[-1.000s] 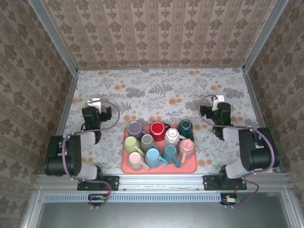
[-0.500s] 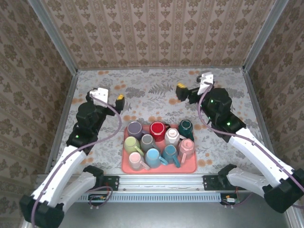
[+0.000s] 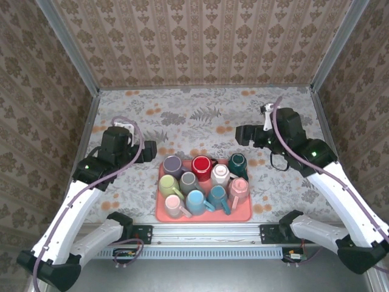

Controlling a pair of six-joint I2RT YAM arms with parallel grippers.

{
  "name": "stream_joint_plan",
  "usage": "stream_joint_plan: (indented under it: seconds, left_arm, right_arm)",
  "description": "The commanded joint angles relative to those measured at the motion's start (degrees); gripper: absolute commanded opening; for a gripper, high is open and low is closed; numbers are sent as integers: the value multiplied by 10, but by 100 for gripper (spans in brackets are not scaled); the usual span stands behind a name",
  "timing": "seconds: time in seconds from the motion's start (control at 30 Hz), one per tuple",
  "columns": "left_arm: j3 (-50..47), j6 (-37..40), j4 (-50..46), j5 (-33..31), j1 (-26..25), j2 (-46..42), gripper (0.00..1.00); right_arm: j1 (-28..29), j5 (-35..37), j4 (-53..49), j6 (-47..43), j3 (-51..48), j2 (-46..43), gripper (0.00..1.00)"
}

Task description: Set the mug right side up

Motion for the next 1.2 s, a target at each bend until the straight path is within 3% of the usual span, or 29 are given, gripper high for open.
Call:
stream_joint_plan:
  seconds: [0.0, 0.17, 0.4, 0.57, 0.73, 1.0, 1.17]
  left_arm:
    - [-11, -54, -19, 73, 3, 10, 100]
    - [-27, -49, 1, 56, -1, 29, 100]
    - [-67, -31, 49, 75, -1, 54, 100]
    - [-81, -22, 58, 67, -1, 47, 100]
    - [-89, -23, 65, 66, -2, 42, 100]
    - [-90, -32, 53, -5, -1, 12, 100]
    - [-94, -33, 52, -13, -1, 2, 100]
  right_arm:
    - [9, -10, -154, 118, 1, 35, 100]
    - [31, -42, -215, 196, -11, 78, 100]
    - [56, -7, -204, 216, 18, 222, 100]
    - [59, -18, -111, 257, -15, 217, 100]
    - [58, 15, -114, 276, -3, 253, 100]
    - [52, 37, -92, 323, -20, 274, 97]
    - [51, 39, -74, 341, -37, 285, 88]
